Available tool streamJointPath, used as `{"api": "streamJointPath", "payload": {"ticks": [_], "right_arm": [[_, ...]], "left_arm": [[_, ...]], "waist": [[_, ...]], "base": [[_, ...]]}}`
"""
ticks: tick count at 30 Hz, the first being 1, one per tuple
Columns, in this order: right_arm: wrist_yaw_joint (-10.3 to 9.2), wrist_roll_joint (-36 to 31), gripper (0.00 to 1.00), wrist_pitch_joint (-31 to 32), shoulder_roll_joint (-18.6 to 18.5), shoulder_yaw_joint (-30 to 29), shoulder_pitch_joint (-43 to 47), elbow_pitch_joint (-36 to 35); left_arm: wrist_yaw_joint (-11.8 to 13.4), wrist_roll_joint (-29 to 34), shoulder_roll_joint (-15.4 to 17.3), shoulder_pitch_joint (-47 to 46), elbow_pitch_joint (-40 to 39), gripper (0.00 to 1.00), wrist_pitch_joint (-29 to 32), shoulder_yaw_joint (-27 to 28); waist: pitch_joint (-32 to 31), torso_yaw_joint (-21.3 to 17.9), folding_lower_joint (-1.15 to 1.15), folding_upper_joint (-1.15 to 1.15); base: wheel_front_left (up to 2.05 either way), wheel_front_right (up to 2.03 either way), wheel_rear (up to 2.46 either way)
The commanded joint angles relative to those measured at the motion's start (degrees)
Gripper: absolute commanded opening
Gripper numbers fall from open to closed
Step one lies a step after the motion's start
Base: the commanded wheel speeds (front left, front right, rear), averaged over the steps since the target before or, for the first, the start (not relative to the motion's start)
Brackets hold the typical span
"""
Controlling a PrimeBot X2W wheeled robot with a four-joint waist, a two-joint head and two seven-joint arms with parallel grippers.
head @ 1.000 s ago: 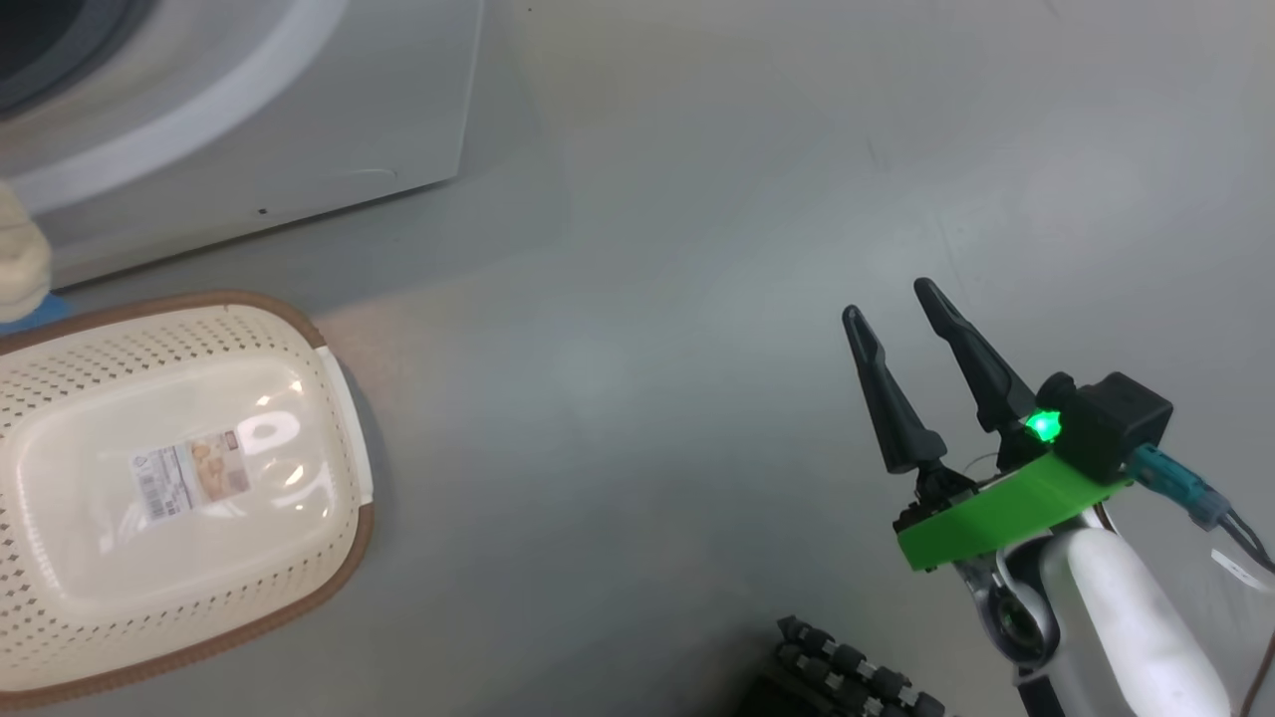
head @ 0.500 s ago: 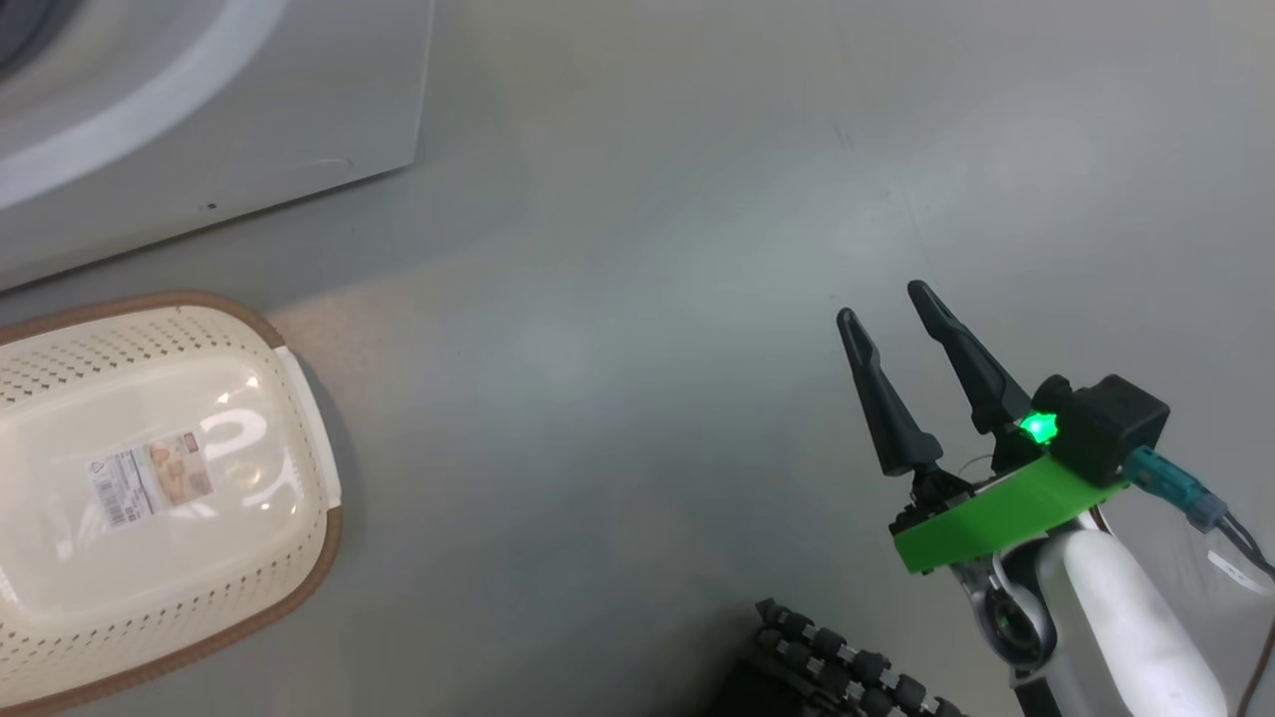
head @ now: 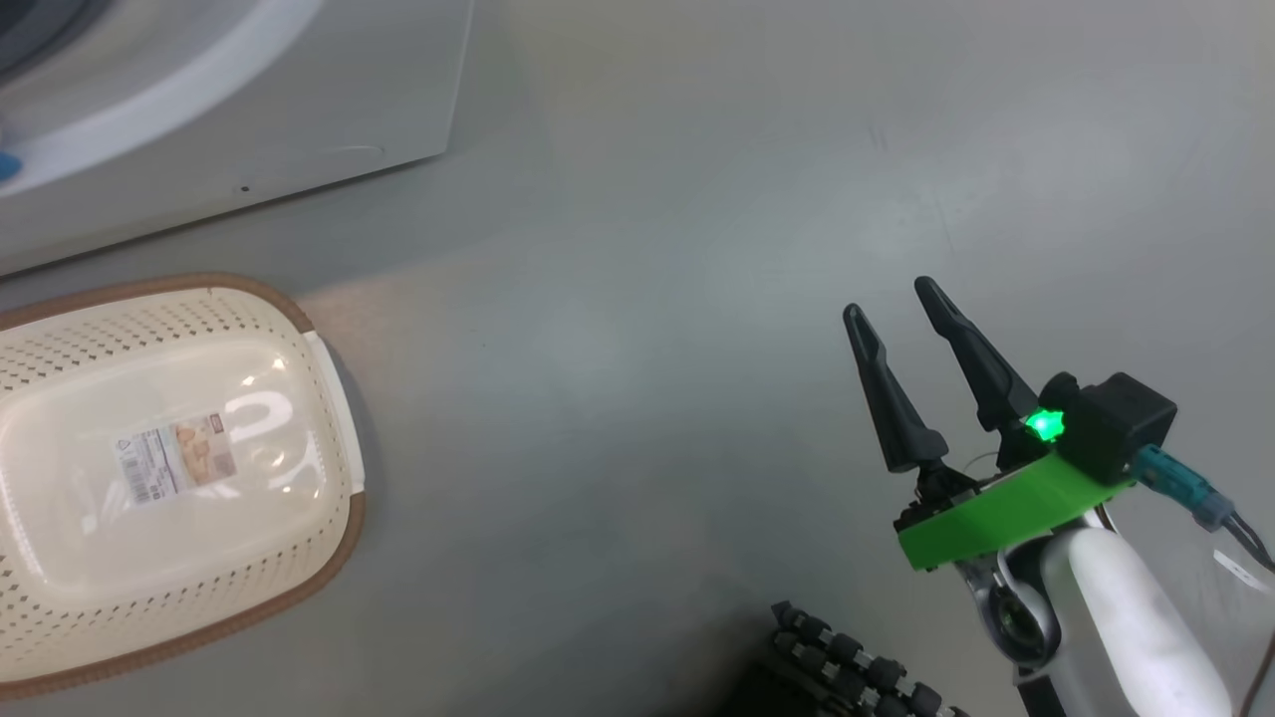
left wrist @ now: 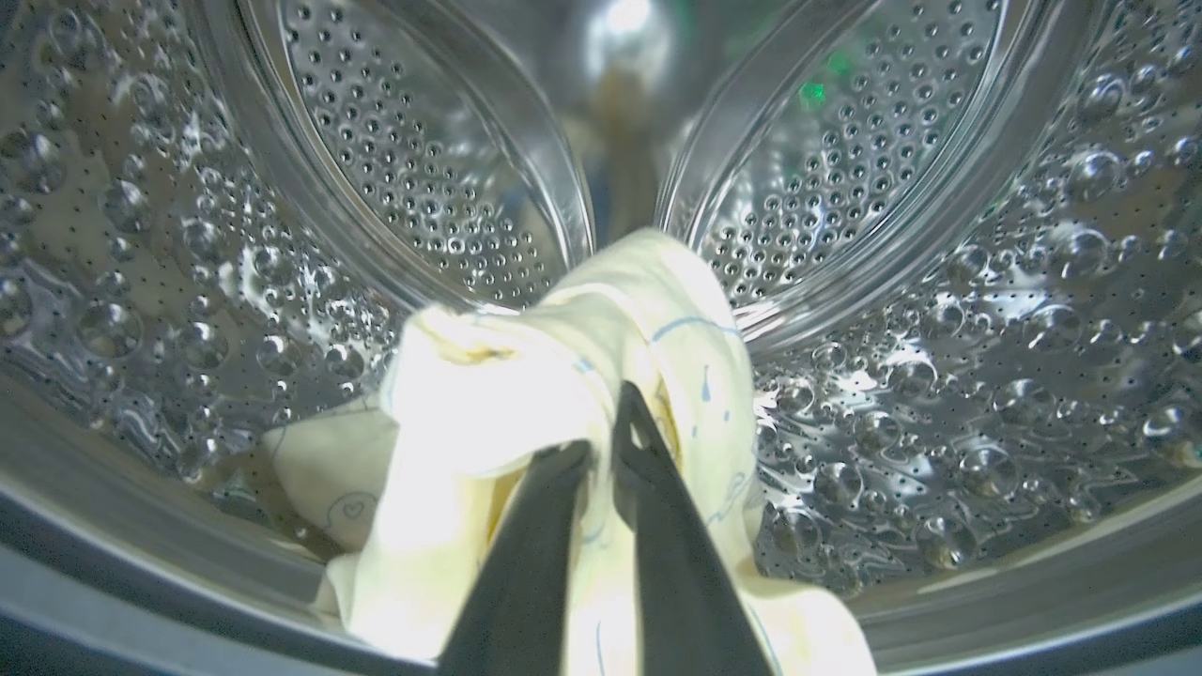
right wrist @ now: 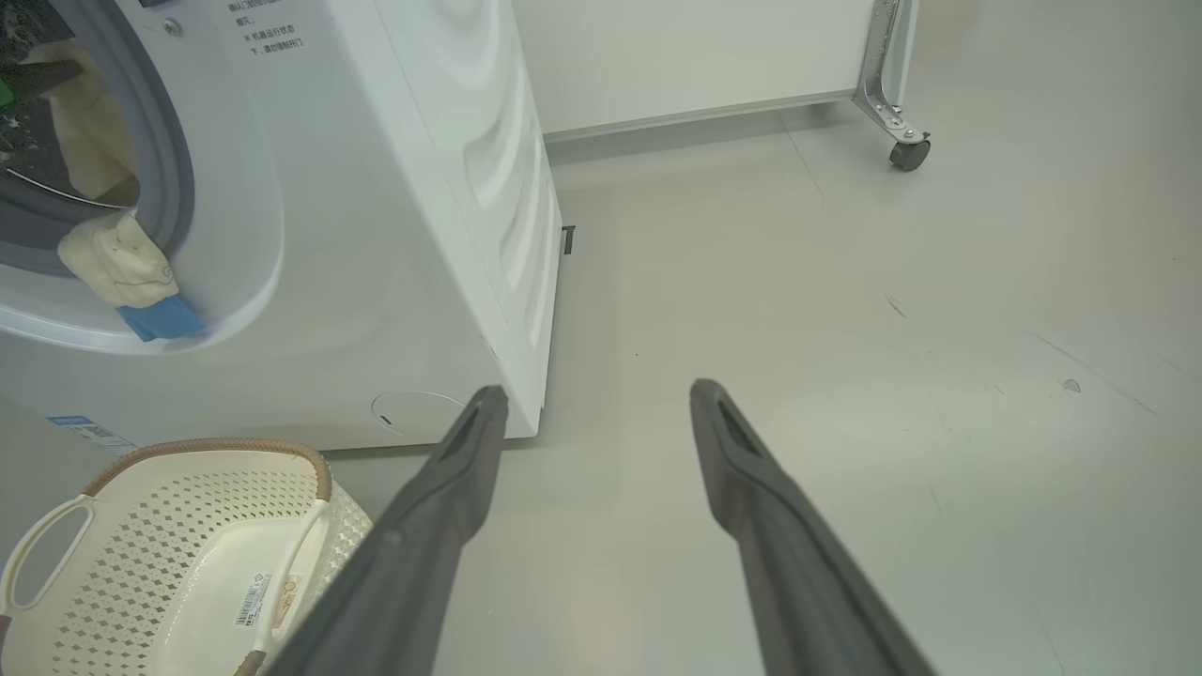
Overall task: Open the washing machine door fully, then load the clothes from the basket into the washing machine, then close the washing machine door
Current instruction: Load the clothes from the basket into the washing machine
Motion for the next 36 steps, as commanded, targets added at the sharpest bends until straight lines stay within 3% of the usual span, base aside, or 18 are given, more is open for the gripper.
{"api": "streamJointPath", "payload": {"ticks": [1, 2, 3, 12, 19, 36], "right_arm": [[-0.16, 0.07, 1.0, -0.54, -0.54, 0.49, 0.02, -1.59], [-0.16, 0.04, 1.0, -0.54, -0.54, 0.46, -0.01, -1.56], [-0.16, 0.02, 1.0, -0.54, -0.54, 0.41, -0.04, -1.53], [-0.16, -0.59, 1.0, -0.54, -0.54, -0.82, -0.76, -1.69], [-0.16, -1.84, 1.0, -0.48, -0.54, -2.08, -1.15, -1.81], [-0.16, -5.76, 1.0, 1.95, -0.54, -4.12, -1.98, -2.87]], "left_arm": [[-0.31, -0.38, 1.97, -0.53, -0.44, 0.34, 0.36, 1.16], [-0.32, -0.44, 1.72, -0.28, 0.14, 0.95, 0.65, 1.02], [-0.32, -0.69, 1.43, -0.1, 0.65, 1.0, 0.84, 1.07], [-0.16, -0.33, -1.32, 3.67, 1.5, 1.0, -1.21, -0.37], [1.64, -0.32, -3.05, 10.57, -3.77, 1.0, -3.12, 0.7], [11.89, 4.69, -6.42, 41.55, -40.74, 1.0, -3.22, 9.24]], "waist": [[-0.09, 0.28, 0.0, 0.0], [-0.2, 0.46, 0.0, 0.0], [-0.28, 0.62, 0.0, 0.0], [-1.45, 3.14, 0.0, 0.0], [-3.4, 6.14, 0.0, 0.0], [-8.3, 12.09, 0.0, 0.0]], "base": [[0.0, 0.0, 0.0], [0.0, 0.0, 0.0], [0.0, 0.0, 0.0], [0.0, 0.0, 0.0], [0.0, 0.0, 0.0], [0.0, 0.0, 0.0]]}}
